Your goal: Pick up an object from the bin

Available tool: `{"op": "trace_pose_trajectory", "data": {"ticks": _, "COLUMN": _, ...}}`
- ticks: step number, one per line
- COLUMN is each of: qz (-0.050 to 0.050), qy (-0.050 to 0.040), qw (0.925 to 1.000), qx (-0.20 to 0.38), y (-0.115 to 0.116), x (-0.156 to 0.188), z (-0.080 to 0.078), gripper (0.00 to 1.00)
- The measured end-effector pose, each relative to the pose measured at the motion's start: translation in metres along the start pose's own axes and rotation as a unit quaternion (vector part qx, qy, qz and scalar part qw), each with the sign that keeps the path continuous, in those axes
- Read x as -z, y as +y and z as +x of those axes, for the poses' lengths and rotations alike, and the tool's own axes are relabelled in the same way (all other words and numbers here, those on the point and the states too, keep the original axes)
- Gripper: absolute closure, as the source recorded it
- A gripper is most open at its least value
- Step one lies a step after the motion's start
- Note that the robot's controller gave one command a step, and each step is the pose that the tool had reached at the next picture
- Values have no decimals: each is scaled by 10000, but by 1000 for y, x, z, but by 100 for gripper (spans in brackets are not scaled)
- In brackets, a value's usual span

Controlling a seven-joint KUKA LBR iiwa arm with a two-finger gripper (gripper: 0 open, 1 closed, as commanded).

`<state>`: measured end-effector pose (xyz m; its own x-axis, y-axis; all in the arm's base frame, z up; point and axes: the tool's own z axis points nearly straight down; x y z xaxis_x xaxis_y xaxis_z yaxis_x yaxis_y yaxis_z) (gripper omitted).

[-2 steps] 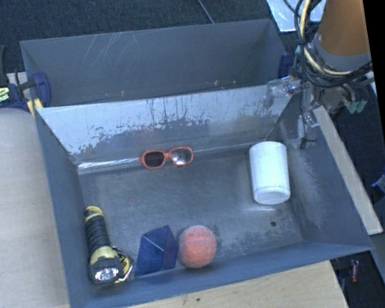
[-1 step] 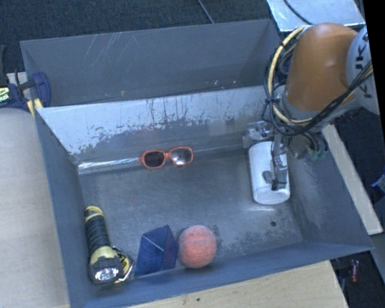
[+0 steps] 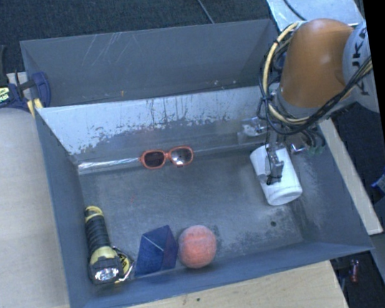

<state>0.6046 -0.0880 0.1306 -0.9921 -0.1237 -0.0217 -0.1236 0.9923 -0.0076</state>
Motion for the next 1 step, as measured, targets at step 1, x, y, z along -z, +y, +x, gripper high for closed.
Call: {"op": "trace_pose_trajectory", "data": {"ticks": 1, "qz": -148, "qy": 73, "qw": 9985, "qx": -526, "y": -14, "x": -62, "z": 5, "gripper": 0}}
